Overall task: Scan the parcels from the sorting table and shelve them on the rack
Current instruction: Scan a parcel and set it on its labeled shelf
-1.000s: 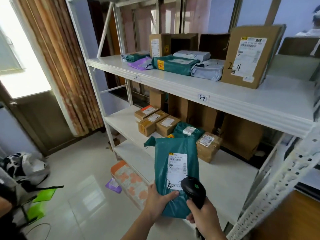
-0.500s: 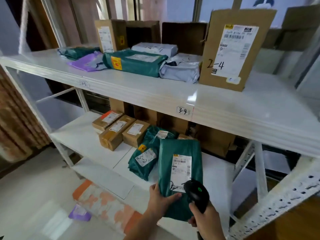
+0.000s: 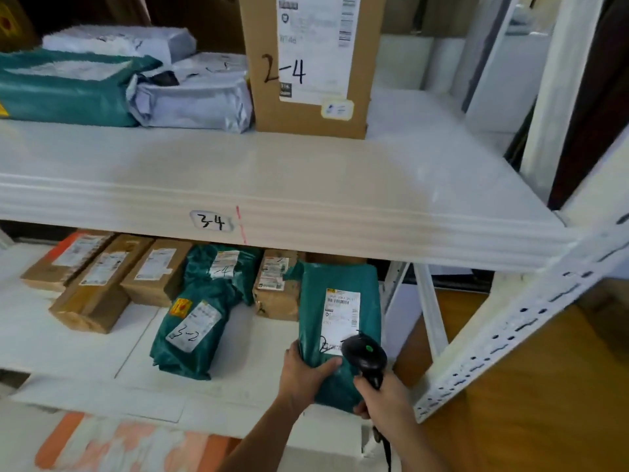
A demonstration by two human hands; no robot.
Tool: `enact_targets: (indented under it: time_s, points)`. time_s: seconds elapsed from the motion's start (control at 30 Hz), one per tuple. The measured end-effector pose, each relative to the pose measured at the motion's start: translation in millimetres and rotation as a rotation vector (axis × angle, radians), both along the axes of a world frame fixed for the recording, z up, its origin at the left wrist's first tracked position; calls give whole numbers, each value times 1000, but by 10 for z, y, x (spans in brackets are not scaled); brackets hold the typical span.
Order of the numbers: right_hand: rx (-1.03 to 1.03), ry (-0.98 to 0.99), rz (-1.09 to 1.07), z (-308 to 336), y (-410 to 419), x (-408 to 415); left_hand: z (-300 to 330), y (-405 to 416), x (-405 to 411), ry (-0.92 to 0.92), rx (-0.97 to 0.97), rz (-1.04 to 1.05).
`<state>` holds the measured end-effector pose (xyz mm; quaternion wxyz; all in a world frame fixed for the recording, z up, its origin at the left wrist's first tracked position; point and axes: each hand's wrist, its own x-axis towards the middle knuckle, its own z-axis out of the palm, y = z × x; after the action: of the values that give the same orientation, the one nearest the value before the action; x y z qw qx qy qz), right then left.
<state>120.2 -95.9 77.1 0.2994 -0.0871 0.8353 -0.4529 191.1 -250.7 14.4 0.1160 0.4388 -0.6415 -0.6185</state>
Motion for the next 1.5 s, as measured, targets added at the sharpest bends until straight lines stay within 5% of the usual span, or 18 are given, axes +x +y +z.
enact_targets:
  time_s: [0.57,0.9,1.3,1.4,1.5]
  points:
    - [-77,-113,-10,-319,-501,-605,-353,-301,-346,-128,3,22]
    - [-83,-2,10,-272,-407,-518,-344,-234,-473,-287,36,60]
    - [-198,92,82,250,-84,-315,-285,-659,-942,-132,225,287]
    - [-205,92,88,415,20,-200,24,-660,-810,-292,63,186]
    - [-204,101,103,641,102,1,485,-684,-620,-483,-355,-35]
